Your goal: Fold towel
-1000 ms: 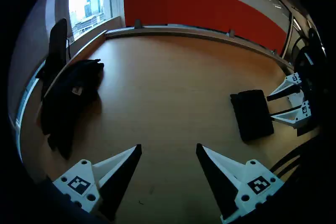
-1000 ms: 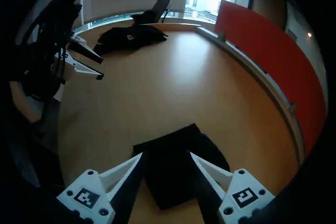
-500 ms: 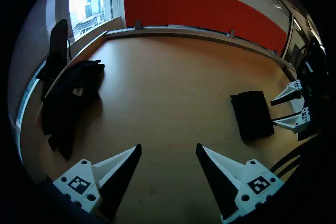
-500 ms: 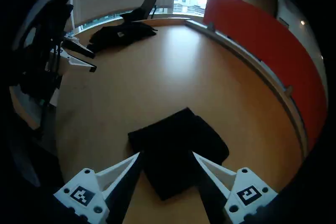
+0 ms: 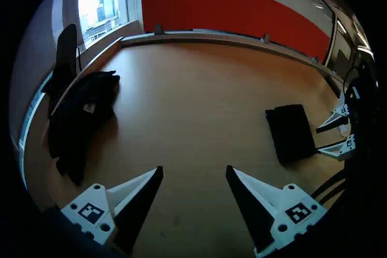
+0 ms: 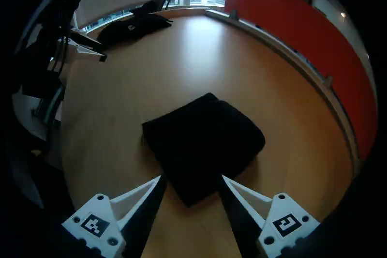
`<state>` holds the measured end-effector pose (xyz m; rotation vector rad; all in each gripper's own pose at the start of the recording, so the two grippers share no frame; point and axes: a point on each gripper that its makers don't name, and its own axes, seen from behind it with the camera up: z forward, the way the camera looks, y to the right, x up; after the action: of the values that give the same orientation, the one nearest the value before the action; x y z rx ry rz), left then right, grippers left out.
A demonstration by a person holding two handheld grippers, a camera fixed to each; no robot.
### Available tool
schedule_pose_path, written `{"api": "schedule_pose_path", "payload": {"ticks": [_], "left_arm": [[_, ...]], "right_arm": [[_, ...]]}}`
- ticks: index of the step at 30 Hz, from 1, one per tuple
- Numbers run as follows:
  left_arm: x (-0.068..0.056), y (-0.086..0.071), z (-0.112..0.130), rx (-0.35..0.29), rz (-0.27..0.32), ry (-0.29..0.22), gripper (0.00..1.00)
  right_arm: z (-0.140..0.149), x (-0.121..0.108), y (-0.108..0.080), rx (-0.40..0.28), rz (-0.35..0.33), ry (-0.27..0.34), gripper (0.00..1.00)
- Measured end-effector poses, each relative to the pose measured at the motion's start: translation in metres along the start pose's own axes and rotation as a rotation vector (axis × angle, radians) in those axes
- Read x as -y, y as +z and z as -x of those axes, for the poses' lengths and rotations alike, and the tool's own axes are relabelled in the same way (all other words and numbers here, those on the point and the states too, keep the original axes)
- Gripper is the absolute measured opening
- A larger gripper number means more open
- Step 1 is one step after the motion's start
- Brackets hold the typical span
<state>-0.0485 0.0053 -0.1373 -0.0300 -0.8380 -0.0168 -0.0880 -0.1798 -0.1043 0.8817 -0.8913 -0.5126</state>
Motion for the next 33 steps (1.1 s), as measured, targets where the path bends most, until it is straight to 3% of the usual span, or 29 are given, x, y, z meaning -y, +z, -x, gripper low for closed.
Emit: {"api": "schedule_pose_path", "payload": {"ticks": [15,27,33], "left_arm": [[-0.004,0.000,0.002,0.002,0.006,0.000,0.97],[-0.006,-0.001,0.002,0.002,0.012,0.003,0.97],[-0.007,-0.001,0.002,0.002,0.013,0.004,0.97]], "right_arm": [[0.045,0.004,0.014,0.082,-0.005,0.048,0.71],[0.052,0.004,0.016,0.084,-0.006,0.086,0.41],[0.052,0.004,0.016,0.082,-0.005,0.087,0.20]]}}
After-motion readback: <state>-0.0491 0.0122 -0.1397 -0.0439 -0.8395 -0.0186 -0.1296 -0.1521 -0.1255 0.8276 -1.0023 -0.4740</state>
